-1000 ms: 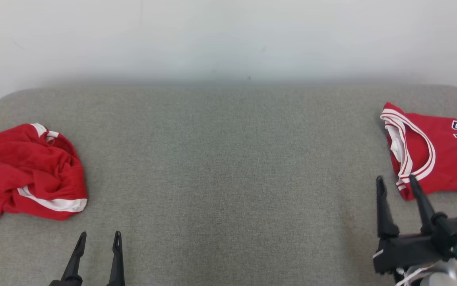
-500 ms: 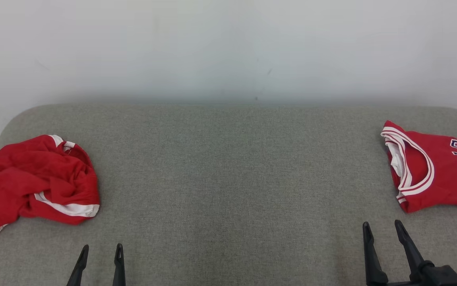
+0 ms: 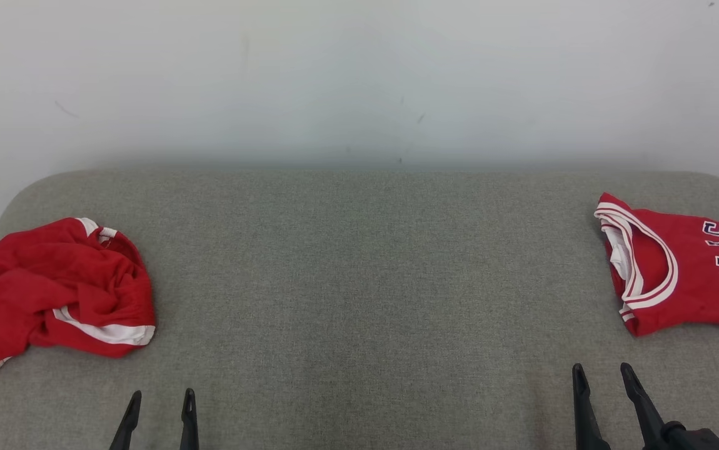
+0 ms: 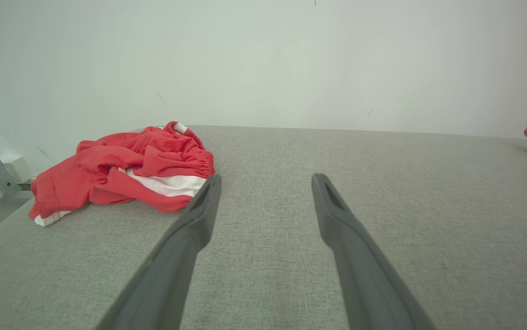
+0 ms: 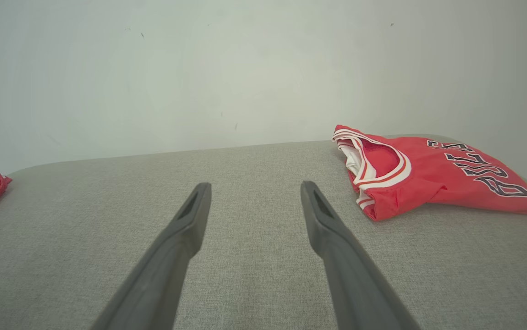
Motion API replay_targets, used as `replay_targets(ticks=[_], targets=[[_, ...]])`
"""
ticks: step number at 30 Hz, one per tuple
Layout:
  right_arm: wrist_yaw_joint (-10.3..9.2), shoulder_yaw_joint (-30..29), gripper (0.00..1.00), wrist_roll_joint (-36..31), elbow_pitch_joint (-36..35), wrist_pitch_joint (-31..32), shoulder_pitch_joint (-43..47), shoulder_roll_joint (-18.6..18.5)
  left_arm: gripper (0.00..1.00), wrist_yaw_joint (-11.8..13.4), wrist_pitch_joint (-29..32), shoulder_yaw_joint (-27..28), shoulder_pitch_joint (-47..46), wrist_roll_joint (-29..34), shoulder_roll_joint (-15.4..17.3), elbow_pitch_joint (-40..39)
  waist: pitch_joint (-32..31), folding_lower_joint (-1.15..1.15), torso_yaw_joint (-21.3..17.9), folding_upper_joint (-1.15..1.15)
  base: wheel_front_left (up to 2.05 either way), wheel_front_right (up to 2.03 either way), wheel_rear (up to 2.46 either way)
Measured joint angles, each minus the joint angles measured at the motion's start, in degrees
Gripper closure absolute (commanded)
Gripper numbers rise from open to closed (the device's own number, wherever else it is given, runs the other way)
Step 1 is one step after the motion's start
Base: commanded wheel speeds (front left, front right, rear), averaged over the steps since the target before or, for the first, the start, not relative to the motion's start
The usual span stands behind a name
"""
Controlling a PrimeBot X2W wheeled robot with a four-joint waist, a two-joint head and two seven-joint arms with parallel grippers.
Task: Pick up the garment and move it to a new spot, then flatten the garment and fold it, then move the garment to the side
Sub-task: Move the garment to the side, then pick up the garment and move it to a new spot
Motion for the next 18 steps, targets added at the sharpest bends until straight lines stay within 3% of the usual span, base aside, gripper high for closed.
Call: replay_targets(ticks=[18], targets=[[0.0,0.03,0.0,0.47,0.52,0.0,0.49,0.01,0.0,-0.14,0.0,0.38,0.37,0.01,0.0,0.44,0.34,0.0,1.1,0.0,0.0,0.0,0.0]])
